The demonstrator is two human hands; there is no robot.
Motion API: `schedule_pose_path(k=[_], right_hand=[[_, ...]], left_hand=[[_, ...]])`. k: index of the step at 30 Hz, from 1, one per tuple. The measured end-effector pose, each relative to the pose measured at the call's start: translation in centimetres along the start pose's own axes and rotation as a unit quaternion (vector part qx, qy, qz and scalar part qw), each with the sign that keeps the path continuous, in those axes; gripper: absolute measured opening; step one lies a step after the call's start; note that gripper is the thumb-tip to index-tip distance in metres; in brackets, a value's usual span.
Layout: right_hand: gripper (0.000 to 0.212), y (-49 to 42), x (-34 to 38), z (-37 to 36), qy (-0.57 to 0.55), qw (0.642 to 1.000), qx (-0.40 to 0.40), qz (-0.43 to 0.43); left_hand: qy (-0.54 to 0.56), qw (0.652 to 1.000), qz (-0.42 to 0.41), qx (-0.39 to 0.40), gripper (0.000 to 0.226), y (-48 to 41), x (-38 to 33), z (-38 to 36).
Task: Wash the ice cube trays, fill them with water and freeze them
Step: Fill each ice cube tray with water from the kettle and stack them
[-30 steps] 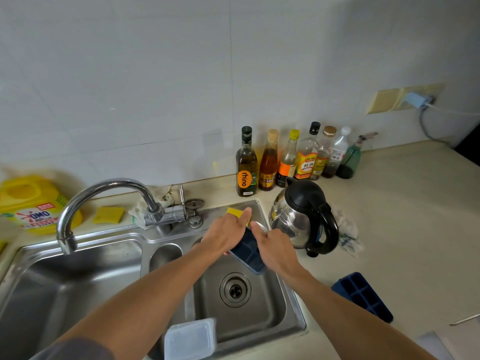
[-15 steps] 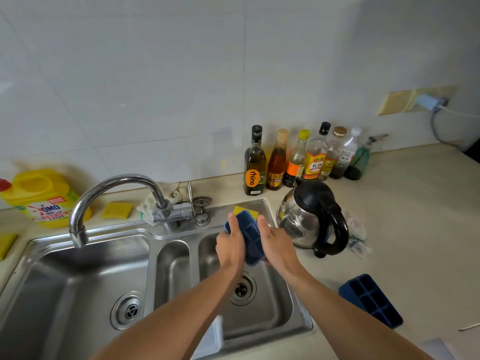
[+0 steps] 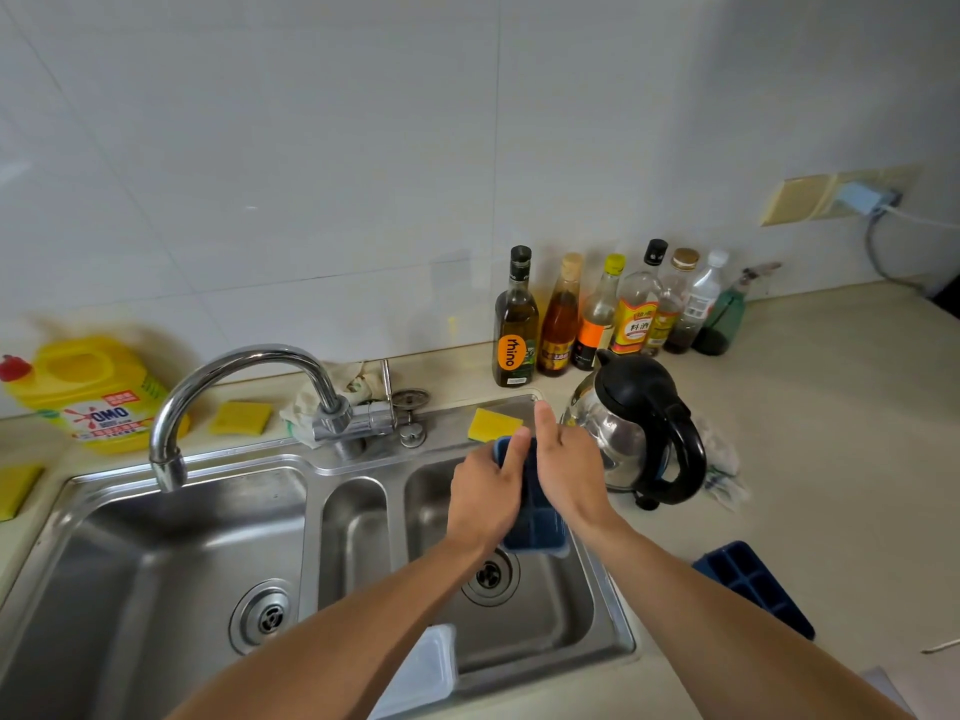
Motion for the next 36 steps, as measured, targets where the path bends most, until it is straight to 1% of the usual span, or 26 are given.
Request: schedule_pose_path(k=[5, 8, 10, 12, 14, 15, 17, 18, 22, 27, 29, 32, 34, 36], right_hand=[[0.064, 0.1, 0.0, 0.3, -0.036, 0.999, -0.001, 0.010], [0.063, 0.0, 0.4, 0.6, -0.037, 0.999, 0.031, -0.010], [0.061, 0.0, 0.7, 1.2, -0.042, 0.995, 0.085, -0.031], [0.057, 0.0, 0.5, 1.9, -0.040, 0.986, 0.160, -0.037], [0.041, 0.3, -0.2, 2.4, -0.037, 0.970, 0.238, -0.038], [0.031, 0.3, -0.6, 2.6, -0.031, 0.963, 0.265, -0.033], [0.018, 0.3, -1.1, 2.9, -0.032, 0.954, 0.296, -0.022], [0.017, 0.2, -1.2, 3.0, -0.043, 0.950, 0.307, -0.020], [0.027, 0.0, -0.9, 3.2, -0.063, 0.944, 0.322, -0.024], [0.026, -0.2, -1.2, 3.3, -0.033, 0.938, 0.345, -0.036], [0.026, -0.2, -1.4, 3.2, -0.031, 0.939, 0.342, -0.030], [0.026, 0.1, -1.3, 3.3, -0.031, 0.944, 0.327, -0.016], [0.025, 0.2, -1.3, 3.3, -0.026, 0.947, 0.320, -0.009], [0.026, 0.1, -1.4, 3.3, -0.033, 0.952, 0.305, -0.001]], left_hand=[[0.001, 1.000, -0.028, -0.007, 0.054, 0.1, -0.2, -0.3], [-0.005, 1.000, -0.028, 0.006, 0.051, -0.6, 0.0, -0.2], [-0.003, 0.999, -0.026, 0.020, 0.048, -1.1, 0.2, 0.0], [-0.003, 0.999, -0.028, 0.016, 0.046, -1.9, 0.4, 0.6], [-0.013, 0.999, -0.037, 0.002, 0.046, -3.0, 0.3, 1.4], [-0.026, 0.999, -0.042, -0.005, 0.048, -3.6, 0.2, 1.8], [-0.047, 0.997, -0.054, -0.013, 0.050, -4.5, -0.2, 2.2], [-0.047, 0.997, -0.063, -0.012, 0.048, -4.8, -0.3, 2.3], [-0.061, 0.992, -0.108, -0.004, 0.043, -4.7, -0.8, 2.2], [-0.111, 0.980, -0.163, 0.005, 0.052, -3.8, -0.7, 2.1], [-0.120, 0.975, -0.184, -0.002, 0.051, -3.5, -0.6, 2.1], [-0.114, 0.974, -0.194, -0.013, 0.050, -3.3, -0.5, 2.2], [-0.115, 0.974, -0.196, 0.000, 0.056, -3.3, -0.6, 2.4], [-0.107, 0.975, -0.192, 0.022, 0.055, -3.3, -0.8, 2.7]])
Point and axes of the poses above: each hand's wrist, its own y-axis away from the middle knuckle, its own z-axis out of the back of the hand, x = y × z, the point moved 1 cm from there along -y, towards the middle knuckle, and after that the axes turned 11 degrees about -z, right-handed, at the moved point
